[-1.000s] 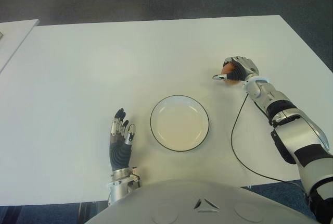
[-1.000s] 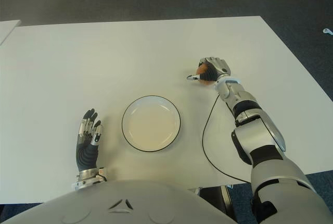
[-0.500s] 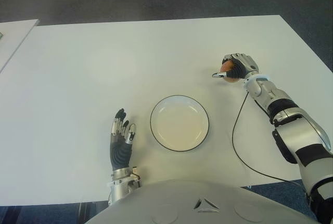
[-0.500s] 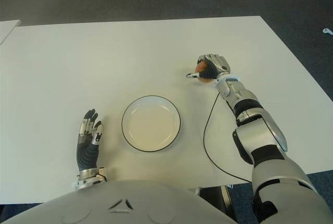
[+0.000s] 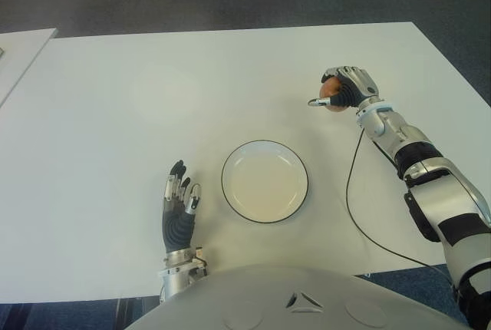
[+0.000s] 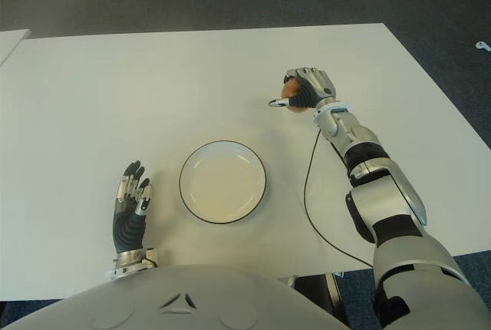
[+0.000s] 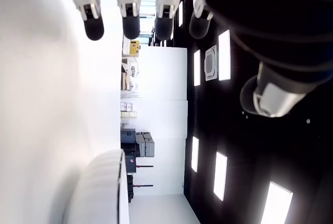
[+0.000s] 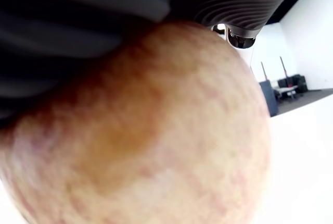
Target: Put the apples into the plate.
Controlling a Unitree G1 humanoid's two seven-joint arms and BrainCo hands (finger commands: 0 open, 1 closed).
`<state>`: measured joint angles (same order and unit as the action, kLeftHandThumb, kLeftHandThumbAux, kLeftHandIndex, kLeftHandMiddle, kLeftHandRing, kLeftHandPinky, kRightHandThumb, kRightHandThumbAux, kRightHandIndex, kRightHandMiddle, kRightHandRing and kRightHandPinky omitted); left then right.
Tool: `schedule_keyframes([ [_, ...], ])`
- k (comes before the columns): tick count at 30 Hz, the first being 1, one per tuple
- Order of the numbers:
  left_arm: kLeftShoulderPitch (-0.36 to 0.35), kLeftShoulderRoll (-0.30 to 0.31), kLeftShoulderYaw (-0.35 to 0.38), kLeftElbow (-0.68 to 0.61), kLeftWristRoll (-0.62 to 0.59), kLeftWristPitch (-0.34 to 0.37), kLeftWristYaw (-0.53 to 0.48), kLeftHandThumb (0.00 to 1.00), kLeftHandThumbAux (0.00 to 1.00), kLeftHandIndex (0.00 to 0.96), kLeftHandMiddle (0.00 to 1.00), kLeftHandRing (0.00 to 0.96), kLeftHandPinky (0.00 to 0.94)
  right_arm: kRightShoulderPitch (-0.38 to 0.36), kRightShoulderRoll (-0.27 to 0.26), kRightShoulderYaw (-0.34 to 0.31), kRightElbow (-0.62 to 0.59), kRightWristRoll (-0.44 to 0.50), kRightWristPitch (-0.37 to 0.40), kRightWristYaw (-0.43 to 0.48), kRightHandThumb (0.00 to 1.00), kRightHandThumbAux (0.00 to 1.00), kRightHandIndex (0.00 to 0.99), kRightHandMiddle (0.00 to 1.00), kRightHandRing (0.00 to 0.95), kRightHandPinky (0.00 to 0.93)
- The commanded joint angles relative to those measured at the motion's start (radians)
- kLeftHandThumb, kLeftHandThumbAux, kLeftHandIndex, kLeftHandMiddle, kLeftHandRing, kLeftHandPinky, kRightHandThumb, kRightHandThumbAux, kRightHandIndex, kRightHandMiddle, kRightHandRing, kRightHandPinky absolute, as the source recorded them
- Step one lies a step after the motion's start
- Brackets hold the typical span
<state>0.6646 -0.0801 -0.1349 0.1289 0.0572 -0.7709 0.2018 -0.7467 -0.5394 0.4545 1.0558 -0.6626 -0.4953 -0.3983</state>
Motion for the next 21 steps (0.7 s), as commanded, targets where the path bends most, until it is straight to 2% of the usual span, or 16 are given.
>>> schedule_keyframes([
  [1, 0.019, -0.014, 0.004, 0.046, -0.011, 0.028, -0.016, 0.084, 0.466, 0.0, 0.0, 0.0, 0.0, 0.03, -0.009, -0.017, -0.074, 0.003, -0.015, 0.002, 0.953, 0.657, 0.389, 0.497, 0.522, 0.8],
  [6, 0.013, -0.009, 0.005, 0.061, -0.006, 0.01, -0.017, 0.086, 0.463, 0.0, 0.0, 0.0, 0.0, 0.063, -0.011, -0.036, -0.164, 0.014, -0.01, 0.024, 0.954, 0.658, 0.389, 0.498, 0.522, 0.801],
  [12, 0.003, 0.0, 0.01, 0.081, 0.007, -0.011, -0.018, 0.076, 0.459, 0.0, 0.0, 0.0, 0.0, 0.138, -0.012, -0.074, -0.362, 0.025, 0.025, 0.089, 0.953, 0.658, 0.388, 0.498, 0.521, 0.804],
  [14, 0.002, -0.003, 0.012, 0.078, 0.001, 0.002, -0.018, 0.073, 0.458, 0.0, 0.0, 0.0, 0.0, 0.162, -0.012, -0.085, -0.43, 0.027, 0.043, 0.116, 0.953, 0.658, 0.388, 0.499, 0.52, 0.804],
  [21, 0.005, -0.019, 0.014, 0.064, -0.028, 0.04, -0.016, 0.079, 0.459, 0.0, 0.0, 0.0, 0.0, 0.215, -0.004, -0.108, -0.559, 0.019, 0.072, 0.178, 0.953, 0.658, 0.388, 0.5, 0.519, 0.809],
])
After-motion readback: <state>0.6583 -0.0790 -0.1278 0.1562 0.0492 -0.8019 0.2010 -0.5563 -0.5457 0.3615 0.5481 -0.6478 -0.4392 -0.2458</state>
